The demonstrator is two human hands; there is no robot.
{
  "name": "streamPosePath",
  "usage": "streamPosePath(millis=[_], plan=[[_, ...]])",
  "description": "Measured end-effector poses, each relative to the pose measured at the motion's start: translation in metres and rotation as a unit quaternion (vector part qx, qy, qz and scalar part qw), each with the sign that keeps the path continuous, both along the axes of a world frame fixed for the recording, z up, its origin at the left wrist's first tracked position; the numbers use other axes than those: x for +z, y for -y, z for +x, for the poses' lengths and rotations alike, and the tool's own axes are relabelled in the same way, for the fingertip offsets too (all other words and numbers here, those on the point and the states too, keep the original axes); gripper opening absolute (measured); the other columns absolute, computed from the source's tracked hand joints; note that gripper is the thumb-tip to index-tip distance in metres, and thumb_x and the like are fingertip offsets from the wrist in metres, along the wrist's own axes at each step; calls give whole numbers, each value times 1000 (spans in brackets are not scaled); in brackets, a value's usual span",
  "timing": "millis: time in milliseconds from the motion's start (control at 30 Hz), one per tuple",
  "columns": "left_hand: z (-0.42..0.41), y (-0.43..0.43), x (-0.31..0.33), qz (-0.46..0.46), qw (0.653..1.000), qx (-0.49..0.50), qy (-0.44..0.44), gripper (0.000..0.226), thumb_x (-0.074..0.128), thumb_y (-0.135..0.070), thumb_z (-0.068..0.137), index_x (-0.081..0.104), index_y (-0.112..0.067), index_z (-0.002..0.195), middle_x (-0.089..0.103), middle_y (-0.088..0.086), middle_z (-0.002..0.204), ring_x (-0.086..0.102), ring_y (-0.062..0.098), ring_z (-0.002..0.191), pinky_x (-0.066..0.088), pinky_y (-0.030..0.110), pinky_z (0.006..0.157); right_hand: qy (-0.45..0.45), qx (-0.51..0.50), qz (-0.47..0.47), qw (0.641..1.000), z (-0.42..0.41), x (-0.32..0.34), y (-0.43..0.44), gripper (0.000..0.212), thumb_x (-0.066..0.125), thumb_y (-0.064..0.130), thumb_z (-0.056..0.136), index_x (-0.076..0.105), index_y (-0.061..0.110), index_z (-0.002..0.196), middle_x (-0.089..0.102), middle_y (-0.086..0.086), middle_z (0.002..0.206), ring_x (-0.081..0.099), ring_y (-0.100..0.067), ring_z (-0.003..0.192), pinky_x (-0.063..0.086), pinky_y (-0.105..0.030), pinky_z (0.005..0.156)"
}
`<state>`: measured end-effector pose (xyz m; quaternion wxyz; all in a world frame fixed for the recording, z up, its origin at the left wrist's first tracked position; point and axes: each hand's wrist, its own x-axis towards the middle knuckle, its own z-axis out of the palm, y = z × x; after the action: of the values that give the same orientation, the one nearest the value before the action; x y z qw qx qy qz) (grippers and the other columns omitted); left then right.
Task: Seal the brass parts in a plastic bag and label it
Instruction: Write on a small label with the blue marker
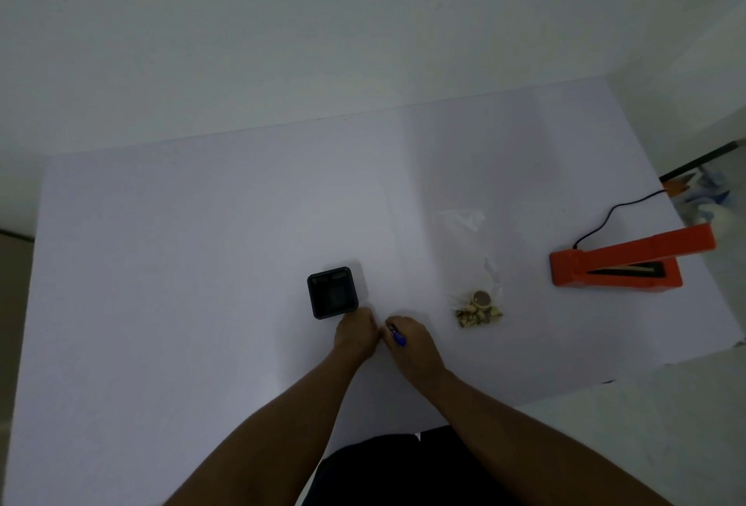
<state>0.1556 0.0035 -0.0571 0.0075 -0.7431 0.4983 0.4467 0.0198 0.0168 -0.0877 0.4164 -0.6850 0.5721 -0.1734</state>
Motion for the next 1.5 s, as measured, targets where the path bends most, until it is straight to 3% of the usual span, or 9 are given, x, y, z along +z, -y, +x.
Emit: streamPosePath(millis=[133, 367, 567, 733, 967, 1133, 1267, 1500], plan=[[0, 1, 0, -2, 1000, -3, -2, 12, 60, -16, 88, 63, -4, 91, 67, 14, 93, 64, 27, 86, 52, 35, 74, 5, 6, -4, 1000, 0, 2, 2, 27, 52, 18, 92, 52, 13, 65, 53, -5, 66, 51, -16, 62, 47, -36, 61], [0, 2, 1, -1, 1000, -1, -4, 15, 62, -18, 86, 62, -4, 91, 67, 15, 92, 64, 27, 86, 56, 38, 77, -8, 6, 8, 1000, -4, -4, -1, 30, 53, 21, 92, 53, 6, 66, 57, -10, 67, 55, -23, 63, 48, -38, 60], [-1, 1, 2, 4, 1000, -4, -1, 10, 59, -12, 86, 62, -3, 91, 67, 15, 92, 64, 27, 86, 52, 35, 73, -15, 10, 1, 1000, -1, 1, -2, 26, 54, 19, 92, 48, 19, 67, 51, -1, 66, 49, -13, 62, 41, -26, 60], [0, 0, 3, 1, 1000, -1, -4, 10, 59, -12, 86, 62, -4, 89, 67, 15, 91, 64, 26, 85, 50, 33, 70, -17, -3, 36, 999, -2, 1, -2, 27, 57, 14, 92, 56, 4, 66, 59, -11, 68, 55, -21, 63, 44, -32, 60], [-1, 2, 3, -2, 1000, 8, -13, 14, 64, -19, 86, 56, -11, 79, 67, 15, 90, 64, 27, 85, 52, 36, 73, -12, -15, 47, 999, -3, 3, -2, 28, 55, 18, 93, 58, 1, 71, 60, -13, 71, 57, -25, 67, 47, -37, 63], [-1, 2, 4, 4, 1000, 7, -10, 16, 64, -21, 87, 61, -5, 88, 67, 15, 92, 64, 27, 86, 53, 37, 74, -5, -7, 40, 999, -2, 7, -1, 29, 54, 18, 94, 57, 3, 69, 60, -12, 69, 57, -23, 65, 46, -35, 62], [-1, 2, 6, 1, 1000, 8, -14, 16, 63, -23, 87, 56, -10, 82, 66, 15, 91, 63, 28, 86, 51, 36, 73, -13, -22, 47, 999, -2, 4, -1, 26, 55, 12, 92, 57, 0, 70, 60, -14, 71, 57, -26, 67, 46, -37, 64], [0, 1, 4, -2, 1000, 6, -13, 20, 67, -25, 86, 54, -11, 78, 67, 15, 89, 64, 27, 83, 53, 37, 73, -17, -26, 46, 998, -3, 9, -1, 27, 55, 8, 92, 54, 0, 66, 58, -13, 68, 51, -20, 62, 41, -29, 59]])
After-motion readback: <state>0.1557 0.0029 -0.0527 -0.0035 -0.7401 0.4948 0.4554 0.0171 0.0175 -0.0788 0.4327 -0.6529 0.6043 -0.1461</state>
